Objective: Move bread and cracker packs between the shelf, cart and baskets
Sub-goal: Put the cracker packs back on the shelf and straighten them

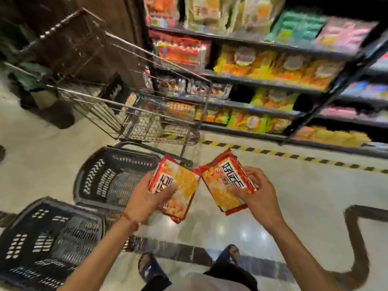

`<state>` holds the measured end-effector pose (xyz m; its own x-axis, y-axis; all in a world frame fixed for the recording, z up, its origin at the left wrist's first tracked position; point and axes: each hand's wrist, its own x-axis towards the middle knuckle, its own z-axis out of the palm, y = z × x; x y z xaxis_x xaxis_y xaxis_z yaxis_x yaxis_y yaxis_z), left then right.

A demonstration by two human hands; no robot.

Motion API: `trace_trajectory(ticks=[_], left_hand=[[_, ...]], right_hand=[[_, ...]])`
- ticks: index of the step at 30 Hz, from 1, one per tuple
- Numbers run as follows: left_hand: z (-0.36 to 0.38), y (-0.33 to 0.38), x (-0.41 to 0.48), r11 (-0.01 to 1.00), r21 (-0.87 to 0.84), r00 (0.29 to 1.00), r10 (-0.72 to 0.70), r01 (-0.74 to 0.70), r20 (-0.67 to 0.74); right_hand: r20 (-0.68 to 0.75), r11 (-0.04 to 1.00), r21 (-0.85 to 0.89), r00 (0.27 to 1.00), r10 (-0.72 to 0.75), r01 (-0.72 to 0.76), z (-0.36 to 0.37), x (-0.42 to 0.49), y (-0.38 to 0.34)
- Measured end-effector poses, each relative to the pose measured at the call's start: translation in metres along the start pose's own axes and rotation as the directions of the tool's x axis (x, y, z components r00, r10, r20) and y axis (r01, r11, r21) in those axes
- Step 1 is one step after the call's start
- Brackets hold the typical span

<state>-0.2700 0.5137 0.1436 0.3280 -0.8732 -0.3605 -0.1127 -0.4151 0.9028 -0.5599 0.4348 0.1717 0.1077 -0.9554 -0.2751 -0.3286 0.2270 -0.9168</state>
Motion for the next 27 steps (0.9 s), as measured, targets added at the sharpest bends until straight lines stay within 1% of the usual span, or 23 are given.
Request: trace_trajectory(ticks=[3, 7, 12, 17, 23, 25, 27], left_hand=[[0.086, 0.035, 0.02, 0.998, 0.048, 0.995, 0.035, -0.039, 0.093], [0.19, 0.084, 0.046, 0.989, 0.103, 0.982, 0.087, -0.106, 0.169], [0.301, 0.152, 0.069, 0.977, 0.122, 0.944, 0.133, -0.177, 0.303], [0.405, 0.214, 0.103, 0.957, 0.129, 0.893, 0.189, -0.261, 0.408], [0.536, 0.284, 0.152, 0.923, 0.071, 0.818, 0.297, -0.378, 0.493], [0.581, 0.306, 0.173, 0.917, 0.051, 0.8, 0.318, -0.397, 0.509], [0.626, 0.33, 0.195, 0.909, 0.039, 0.779, 0.332, -0.415, 0.532]], right_hand=[[-0.105, 0.999, 0.036, 0.994, -0.014, 0.018, -0.09, 0.012, 0.015], [-0.231, 0.998, 0.063, 0.973, -0.01, 0.026, -0.2, 0.028, 0.036], [-0.36, 0.992, 0.101, 0.932, -0.032, 0.073, -0.312, 0.044, 0.047], [-0.493, 0.987, 0.129, 0.87, -0.021, 0.097, -0.404, 0.068, 0.055], [-0.617, 0.989, 0.099, 0.787, -0.023, 0.107, -0.512, 0.117, 0.059], [-0.66, 0.987, 0.104, 0.751, -0.024, 0.123, -0.552, 0.141, 0.06], [-0.701, 0.99, 0.062, 0.711, -0.049, 0.129, -0.591, 0.163, 0.056]])
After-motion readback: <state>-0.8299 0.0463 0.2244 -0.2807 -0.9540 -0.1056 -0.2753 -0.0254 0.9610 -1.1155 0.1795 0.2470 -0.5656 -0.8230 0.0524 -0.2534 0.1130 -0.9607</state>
